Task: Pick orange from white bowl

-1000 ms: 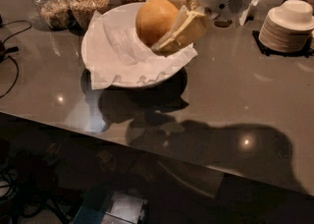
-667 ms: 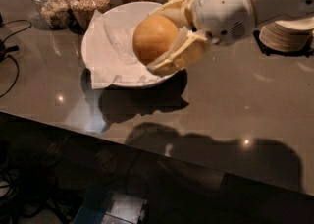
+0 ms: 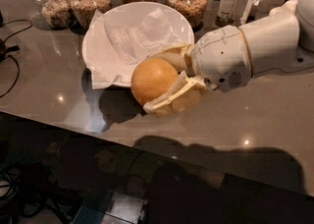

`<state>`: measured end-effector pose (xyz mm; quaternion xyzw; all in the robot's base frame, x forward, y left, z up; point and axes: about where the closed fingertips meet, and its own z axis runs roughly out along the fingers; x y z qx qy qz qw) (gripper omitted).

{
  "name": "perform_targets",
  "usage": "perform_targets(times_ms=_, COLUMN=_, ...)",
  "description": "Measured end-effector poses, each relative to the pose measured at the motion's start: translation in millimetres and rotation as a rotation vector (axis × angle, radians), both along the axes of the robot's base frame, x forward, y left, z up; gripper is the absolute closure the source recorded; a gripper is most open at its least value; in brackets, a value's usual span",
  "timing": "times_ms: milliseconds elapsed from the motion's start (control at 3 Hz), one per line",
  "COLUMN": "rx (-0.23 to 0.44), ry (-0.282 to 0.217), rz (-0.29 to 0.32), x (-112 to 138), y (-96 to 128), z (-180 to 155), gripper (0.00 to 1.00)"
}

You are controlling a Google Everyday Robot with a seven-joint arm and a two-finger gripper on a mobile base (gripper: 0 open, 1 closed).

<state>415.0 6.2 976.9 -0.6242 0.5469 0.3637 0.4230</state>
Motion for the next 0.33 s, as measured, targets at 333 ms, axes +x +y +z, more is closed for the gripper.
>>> perform_targets(times_ms=333, rx=0.000, ry=0.004, rz=0.000, x=-1.0, y=-0.1, z=-1.2, gripper=1.00)
